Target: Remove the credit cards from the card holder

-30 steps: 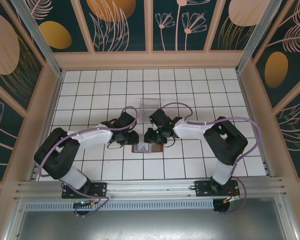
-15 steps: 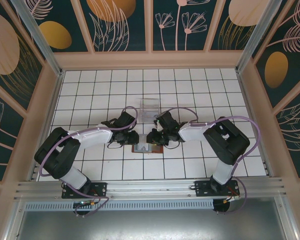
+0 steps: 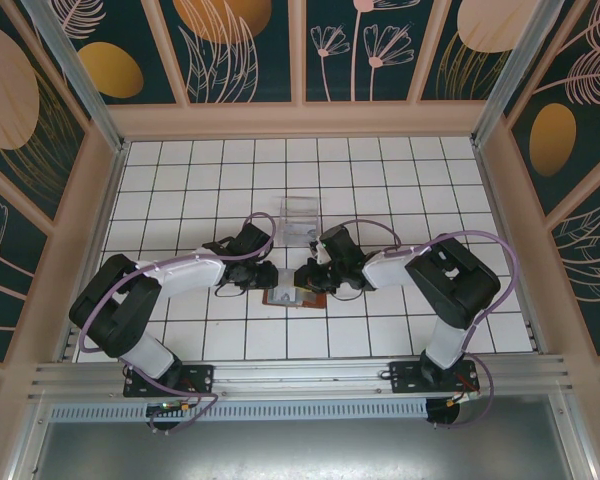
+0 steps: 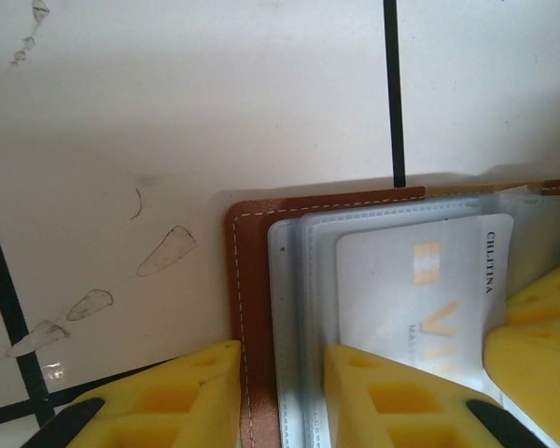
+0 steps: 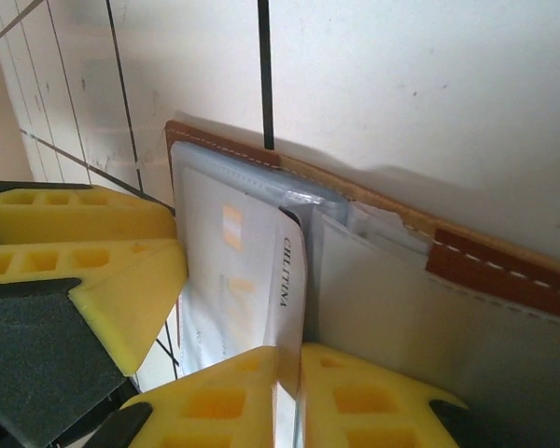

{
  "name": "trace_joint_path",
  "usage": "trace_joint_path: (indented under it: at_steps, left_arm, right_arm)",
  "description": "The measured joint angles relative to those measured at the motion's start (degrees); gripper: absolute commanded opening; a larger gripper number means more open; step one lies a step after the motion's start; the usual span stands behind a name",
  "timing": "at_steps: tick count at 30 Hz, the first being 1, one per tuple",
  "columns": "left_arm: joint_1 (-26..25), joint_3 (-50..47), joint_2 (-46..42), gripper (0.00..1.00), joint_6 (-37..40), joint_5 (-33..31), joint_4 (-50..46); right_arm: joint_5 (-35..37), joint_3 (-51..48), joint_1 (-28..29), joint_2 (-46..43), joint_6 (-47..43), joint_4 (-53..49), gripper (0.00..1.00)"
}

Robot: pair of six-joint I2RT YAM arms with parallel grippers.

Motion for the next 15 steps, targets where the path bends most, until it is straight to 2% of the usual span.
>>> trace_joint_path:
  at_steps: [7,15]
  left_arm:
    - [0.0,0.0,0.2,0.29,0.0,0.3,0.3]
    - [0.0,0.0,0.2,0.29,0.0,0.4,0.4]
  right_arm:
    - [-0.9,-0.3,0.0,0.5,0.2,1.5,0.19]
    - [-1.0,-0.4,-0.3,0.7,0.6,1.5,0.09]
